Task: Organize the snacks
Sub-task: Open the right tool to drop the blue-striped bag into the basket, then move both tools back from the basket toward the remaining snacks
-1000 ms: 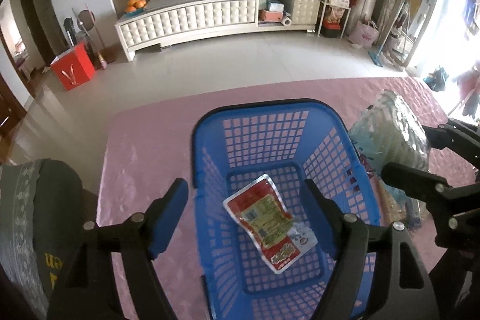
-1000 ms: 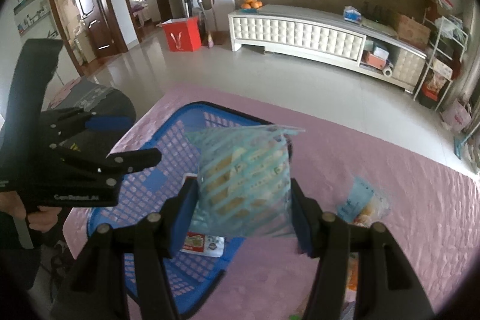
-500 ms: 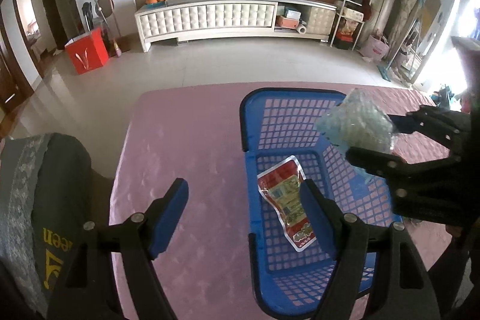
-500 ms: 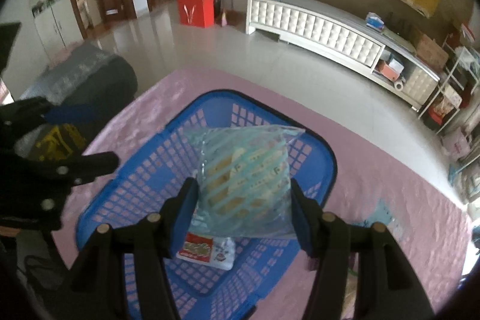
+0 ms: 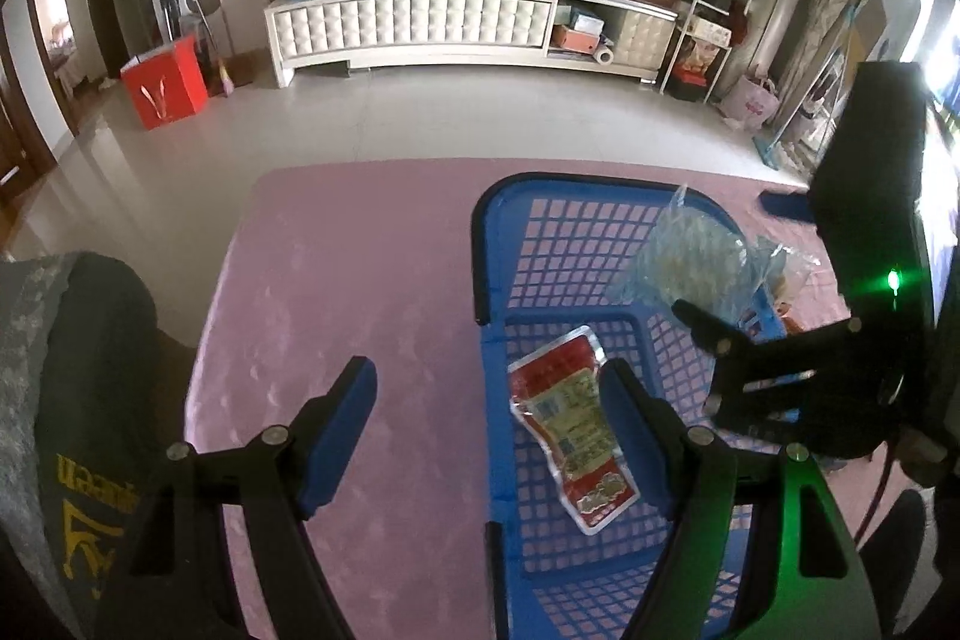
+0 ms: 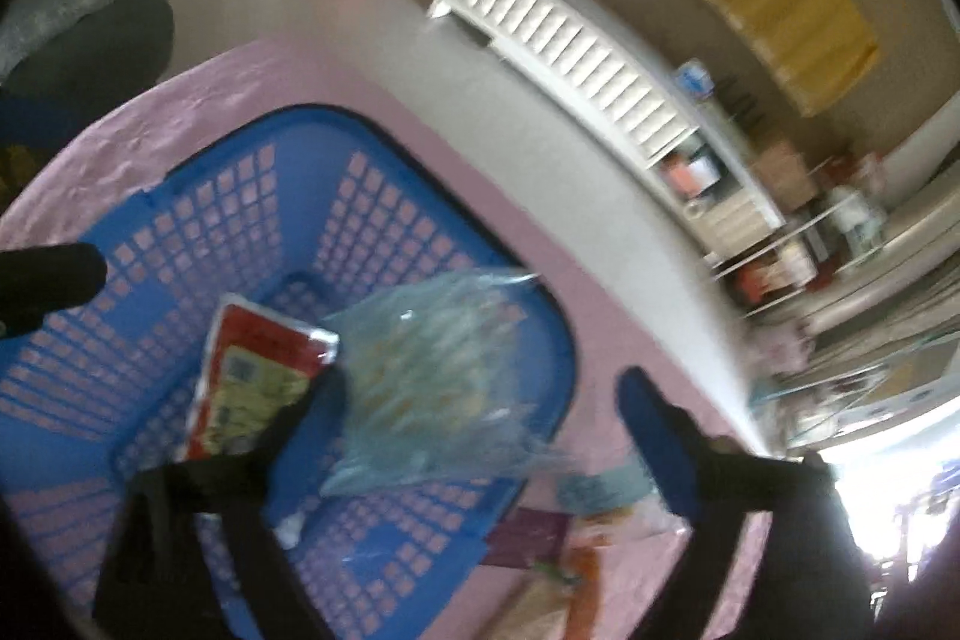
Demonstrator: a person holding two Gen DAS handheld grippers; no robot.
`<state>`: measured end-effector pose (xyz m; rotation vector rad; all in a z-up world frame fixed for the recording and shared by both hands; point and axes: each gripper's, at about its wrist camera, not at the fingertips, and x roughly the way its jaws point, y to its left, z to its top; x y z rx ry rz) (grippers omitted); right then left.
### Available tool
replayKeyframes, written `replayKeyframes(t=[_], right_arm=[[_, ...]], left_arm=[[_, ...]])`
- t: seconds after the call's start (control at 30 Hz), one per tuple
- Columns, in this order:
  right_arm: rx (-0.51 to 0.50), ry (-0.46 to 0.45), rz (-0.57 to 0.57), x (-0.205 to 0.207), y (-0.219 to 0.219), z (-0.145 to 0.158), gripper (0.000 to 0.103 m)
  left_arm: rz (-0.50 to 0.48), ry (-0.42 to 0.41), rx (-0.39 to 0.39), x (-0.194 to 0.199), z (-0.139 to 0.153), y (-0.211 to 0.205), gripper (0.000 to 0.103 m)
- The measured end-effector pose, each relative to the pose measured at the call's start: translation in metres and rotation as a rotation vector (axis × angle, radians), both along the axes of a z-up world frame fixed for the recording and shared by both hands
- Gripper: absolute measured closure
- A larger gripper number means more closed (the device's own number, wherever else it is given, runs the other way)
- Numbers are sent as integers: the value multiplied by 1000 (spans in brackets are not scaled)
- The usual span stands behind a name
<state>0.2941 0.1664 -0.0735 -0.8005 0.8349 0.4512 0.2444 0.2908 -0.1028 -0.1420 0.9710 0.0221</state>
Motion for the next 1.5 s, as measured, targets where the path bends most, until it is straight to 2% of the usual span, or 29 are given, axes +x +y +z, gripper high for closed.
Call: replayKeyframes(t=[0.3, 0.57, 0.97, 1.27, 1.5], right_arm=[[68, 9, -22, -13, -17, 27, 5], [163, 13, -51, -38, -41, 68, 5], [252, -9, -108, -73, -103, 108, 5], [314, -20, -149, -94, -151, 127, 5], [366, -8, -189, -106, -192, 131, 5]], left_arm=[[1, 8, 5, -18, 6, -10, 28], [-19, -33, 28, -48, 40, -32, 28], [-81, -92, 68, -77, 84, -97, 28], [-139, -145, 109, -94, 111, -153, 28], [-188, -160, 129, -97, 118, -189, 28]])
